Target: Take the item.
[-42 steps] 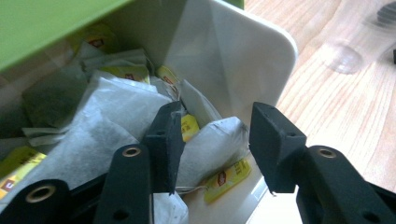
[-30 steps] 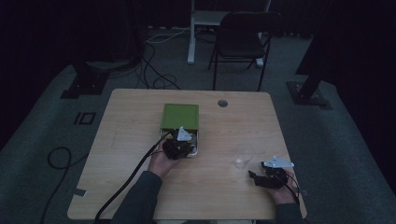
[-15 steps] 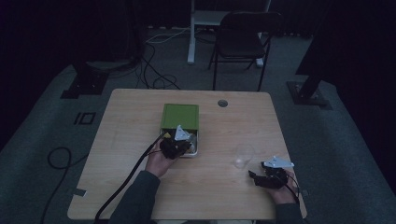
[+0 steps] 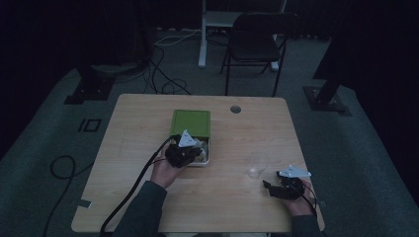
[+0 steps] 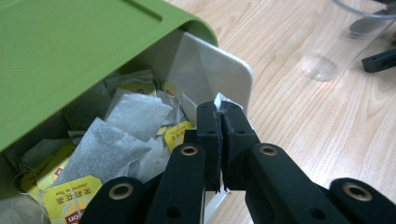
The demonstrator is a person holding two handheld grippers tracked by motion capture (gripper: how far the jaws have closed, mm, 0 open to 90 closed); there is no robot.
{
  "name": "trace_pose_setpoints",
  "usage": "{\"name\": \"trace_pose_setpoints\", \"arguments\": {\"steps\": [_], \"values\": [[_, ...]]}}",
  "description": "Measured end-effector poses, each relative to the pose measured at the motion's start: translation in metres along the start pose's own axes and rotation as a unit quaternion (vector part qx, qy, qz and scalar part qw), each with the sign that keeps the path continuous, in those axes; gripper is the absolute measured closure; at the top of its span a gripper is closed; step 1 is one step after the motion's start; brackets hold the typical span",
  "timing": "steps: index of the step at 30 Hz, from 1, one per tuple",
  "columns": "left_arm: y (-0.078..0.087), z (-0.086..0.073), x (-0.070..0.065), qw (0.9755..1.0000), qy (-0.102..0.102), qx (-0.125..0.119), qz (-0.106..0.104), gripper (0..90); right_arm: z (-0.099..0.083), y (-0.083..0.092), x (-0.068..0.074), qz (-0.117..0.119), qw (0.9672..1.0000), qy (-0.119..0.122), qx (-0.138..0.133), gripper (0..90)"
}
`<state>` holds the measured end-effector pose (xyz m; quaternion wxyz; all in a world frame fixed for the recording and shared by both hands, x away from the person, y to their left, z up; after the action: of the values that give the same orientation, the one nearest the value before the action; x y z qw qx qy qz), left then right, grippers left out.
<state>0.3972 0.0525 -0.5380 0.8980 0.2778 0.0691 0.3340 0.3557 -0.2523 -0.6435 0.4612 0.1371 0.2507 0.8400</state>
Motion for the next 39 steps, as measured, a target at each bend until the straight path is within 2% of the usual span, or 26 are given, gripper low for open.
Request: {"name": "trace_pose_setpoints", "arguments": {"steps": [13, 22, 33, 39], "values": [[0.013, 0.008, -0.006, 0.9998, -0.005, -0.008, -0.018, 88.4, 0.0, 0.0, 0.0, -0.001, 1.0, 0.001, -0.001, 28.6], [0.016, 0.015, -0.018, 0.9992, -0.017, -0.007, -0.036, 88.4, 0.0, -0.001, -0.001, -0.002, 1.0, 0.0, 0.0, 28.6], [0.011, 0.022, -0.026, 0.9986, -0.02, -0.009, -0.047, 88.4, 0.002, -0.003, -0.003, 0.0, 1.0, 0.0, 0.0, 28.4], [0.003, 0.035, -0.038, 0.9977, -0.034, -0.011, -0.057, 88.4, 0.003, -0.005, -0.006, 0.001, 1.0, 0.001, 0.001, 28.2]]}}
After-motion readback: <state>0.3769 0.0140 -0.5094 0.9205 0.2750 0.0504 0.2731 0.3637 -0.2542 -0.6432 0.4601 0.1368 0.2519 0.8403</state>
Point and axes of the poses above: each handheld gripper's, and its own axes: y roughly backward along the jaws, z roughly out of its top, x roughly to its left, the point moved 9 cm from there along -y, roughly forward along the jaws, and after that the axes turned 7 degrees about -x, right-handed, at the moved point
